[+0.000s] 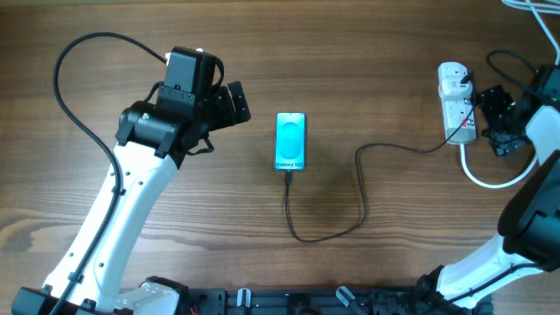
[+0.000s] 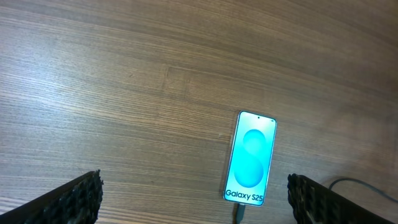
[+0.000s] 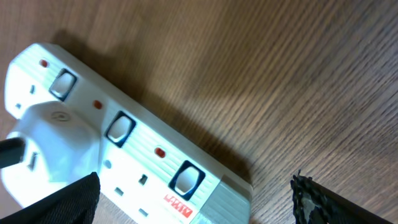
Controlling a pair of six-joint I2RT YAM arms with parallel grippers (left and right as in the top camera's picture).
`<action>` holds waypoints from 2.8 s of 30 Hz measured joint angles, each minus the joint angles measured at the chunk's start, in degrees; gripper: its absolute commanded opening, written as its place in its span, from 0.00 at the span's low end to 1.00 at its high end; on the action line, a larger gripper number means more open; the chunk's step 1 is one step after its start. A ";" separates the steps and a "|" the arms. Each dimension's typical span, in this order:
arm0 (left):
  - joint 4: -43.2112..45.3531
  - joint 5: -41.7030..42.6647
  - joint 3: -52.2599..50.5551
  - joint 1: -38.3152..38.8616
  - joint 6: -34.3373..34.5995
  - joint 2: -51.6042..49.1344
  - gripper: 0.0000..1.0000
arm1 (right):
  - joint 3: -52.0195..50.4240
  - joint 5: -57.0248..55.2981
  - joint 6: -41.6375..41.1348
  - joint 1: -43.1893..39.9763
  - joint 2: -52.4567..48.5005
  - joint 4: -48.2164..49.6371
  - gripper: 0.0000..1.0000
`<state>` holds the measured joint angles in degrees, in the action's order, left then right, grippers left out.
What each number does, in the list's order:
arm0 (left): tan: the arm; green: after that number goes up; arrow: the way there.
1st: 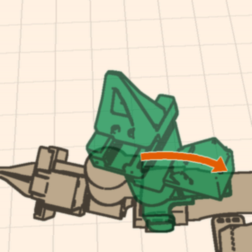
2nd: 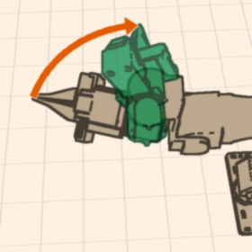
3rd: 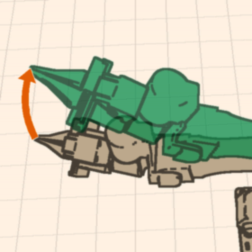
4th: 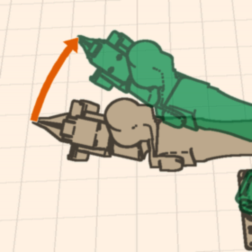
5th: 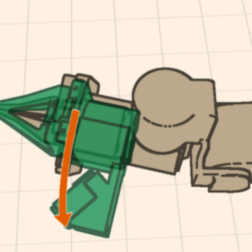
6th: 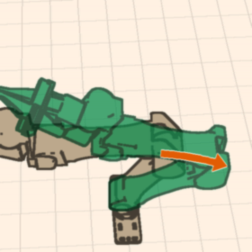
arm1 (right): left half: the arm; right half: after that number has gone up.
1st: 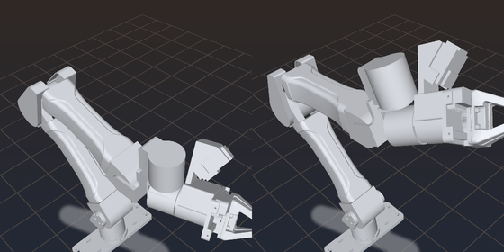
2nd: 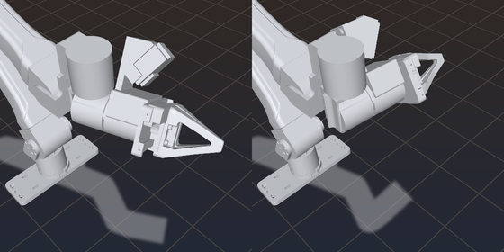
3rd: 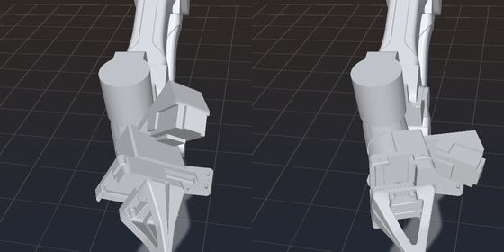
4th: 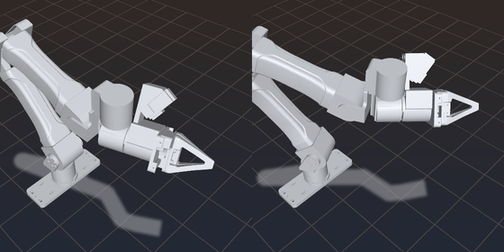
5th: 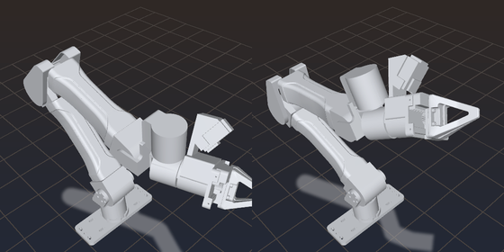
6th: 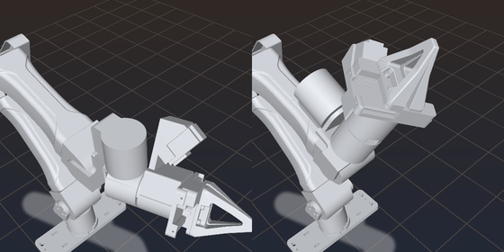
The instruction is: Plug charger to phone and switch on socket
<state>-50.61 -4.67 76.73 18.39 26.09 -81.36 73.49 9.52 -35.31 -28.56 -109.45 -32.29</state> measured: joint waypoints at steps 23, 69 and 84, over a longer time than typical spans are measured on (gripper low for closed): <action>-0.02 -0.02 0.00 0.00 0.00 0.00 1.00 | 2.01 1.99 1.14 -1.27 0.00 1.95 1.00; -0.02 -0.02 0.00 0.00 0.00 0.00 1.00 | 2.01 0.26 1.16 -1.29 0.00 6.58 1.00; -0.02 -0.02 0.00 0.00 0.00 0.00 1.00 | 2.01 -1.88 5.44 -1.22 -0.39 6.43 1.00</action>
<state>-50.63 -4.69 76.73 18.39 26.09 -81.36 75.50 7.64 -29.87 -29.78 -109.84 -25.87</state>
